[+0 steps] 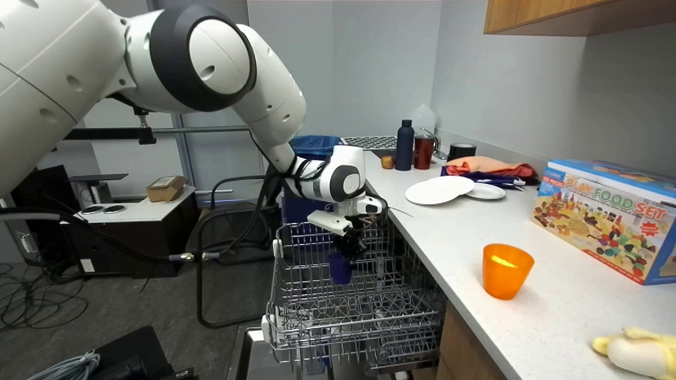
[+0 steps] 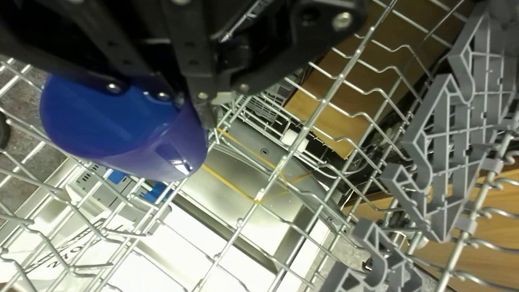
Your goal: Pick up the blue cup from the counter and put it in the dishwasher machine
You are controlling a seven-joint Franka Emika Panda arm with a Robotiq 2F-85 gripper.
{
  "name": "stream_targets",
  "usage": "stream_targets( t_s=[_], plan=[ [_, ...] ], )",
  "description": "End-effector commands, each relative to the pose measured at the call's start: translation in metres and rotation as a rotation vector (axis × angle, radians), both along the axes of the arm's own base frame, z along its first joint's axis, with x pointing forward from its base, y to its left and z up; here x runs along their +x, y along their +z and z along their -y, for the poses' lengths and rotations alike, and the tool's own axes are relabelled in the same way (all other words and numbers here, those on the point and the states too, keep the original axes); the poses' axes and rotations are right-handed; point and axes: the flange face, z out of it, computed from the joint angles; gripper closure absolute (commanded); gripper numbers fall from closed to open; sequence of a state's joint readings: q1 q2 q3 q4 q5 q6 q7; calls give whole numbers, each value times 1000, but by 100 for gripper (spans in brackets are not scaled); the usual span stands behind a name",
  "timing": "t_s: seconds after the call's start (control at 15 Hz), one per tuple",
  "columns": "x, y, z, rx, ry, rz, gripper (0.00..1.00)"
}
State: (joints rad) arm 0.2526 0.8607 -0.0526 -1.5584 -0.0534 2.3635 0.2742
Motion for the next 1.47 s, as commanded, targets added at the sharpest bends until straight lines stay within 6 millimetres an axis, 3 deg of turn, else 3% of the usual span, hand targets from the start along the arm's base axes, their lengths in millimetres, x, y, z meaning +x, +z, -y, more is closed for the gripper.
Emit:
stream_targets(
  t_s=[0.0,0.07,0.13,0.67,1.0,1.4],
  plan=[
    [-10,20,9,0,-16,40,99],
    [-10,22,8,-1,-21,47,99],
    [-4,10,5,4,-8,25,96],
    [-1,18,1,14,-19,31,99],
    [32,-3,-42,36,-40,46,99],
    [40,-40,-91,-18,-57,-6,99]
  ],
)
